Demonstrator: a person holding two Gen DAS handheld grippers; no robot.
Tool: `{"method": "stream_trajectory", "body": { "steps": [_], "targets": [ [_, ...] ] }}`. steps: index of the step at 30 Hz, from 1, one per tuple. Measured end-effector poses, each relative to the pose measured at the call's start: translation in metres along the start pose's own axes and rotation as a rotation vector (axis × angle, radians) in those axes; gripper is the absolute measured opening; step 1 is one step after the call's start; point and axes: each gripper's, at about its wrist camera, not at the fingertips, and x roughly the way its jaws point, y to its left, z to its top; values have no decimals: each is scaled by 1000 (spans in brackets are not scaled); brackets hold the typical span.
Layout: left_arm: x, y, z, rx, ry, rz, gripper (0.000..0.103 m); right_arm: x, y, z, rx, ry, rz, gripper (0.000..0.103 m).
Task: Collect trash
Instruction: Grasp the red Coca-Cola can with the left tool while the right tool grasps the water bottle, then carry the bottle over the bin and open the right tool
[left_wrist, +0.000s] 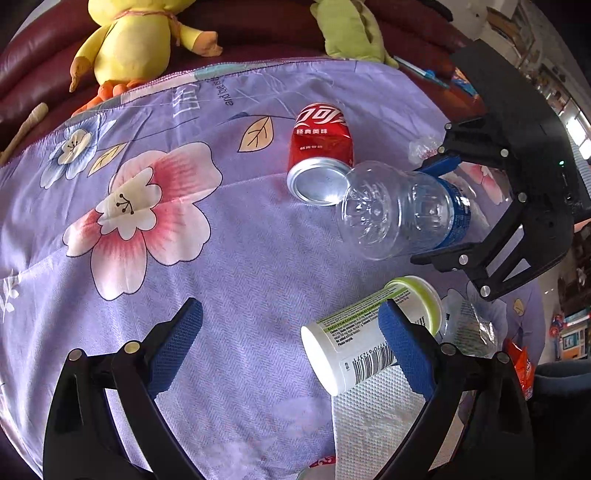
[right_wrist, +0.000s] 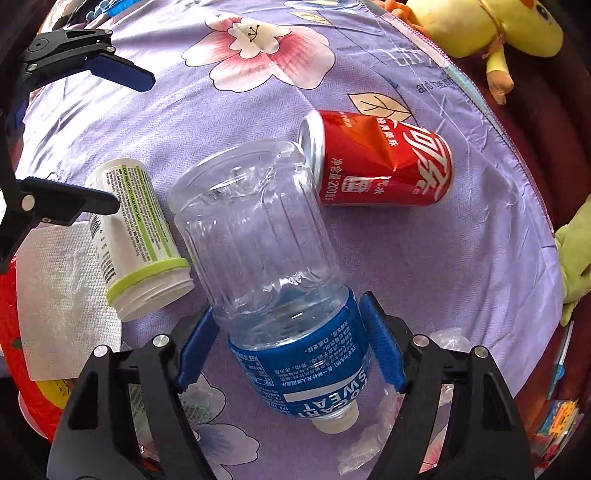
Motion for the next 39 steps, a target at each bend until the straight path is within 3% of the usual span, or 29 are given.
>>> {"method": "stream_trajectory", "body": {
  "steps": [2, 9, 14, 20, 21, 22, 24, 30, 34, 39],
  "targets": [
    [2, -3, 9, 11, -3, -1, 96, -11, -9, -8, 43, -8, 5, 71],
    [25, -28, 61, 45, -19, -52, 96, -34, -51, -32, 139, -6, -97, 71],
    [61, -39, 97, 58, 17, -29, 96, -33, -80, -48, 194, 7, -142, 71],
    [95, -39, 124, 14, 64, -23, 95, -29, -96, -69, 256, 1, -138, 72],
    [97, -40, 124, 9, 62, -17, 86, -27, -95, -73, 263, 4, -136, 72],
    [101, -40, 124, 3, 74, -10, 67, -26, -95, -78, 270, 6, -134, 72],
    [102, -43, 124, -2, 75, 37, 57, -23, -94, -86, 284, 5, -123, 72],
    [88, -54, 109, -11, 80, 129, 57, -33, -90, -113, 346, -28, -121, 72],
    [58, -68, 96, -5, 45, 165, 57, -51, -86, -135, 404, -68, -121, 72],
    [15, -102, 78, 15, 2, 148, 57, -82, -77, -176, 516, -140, -110, 72]
  ]
}}
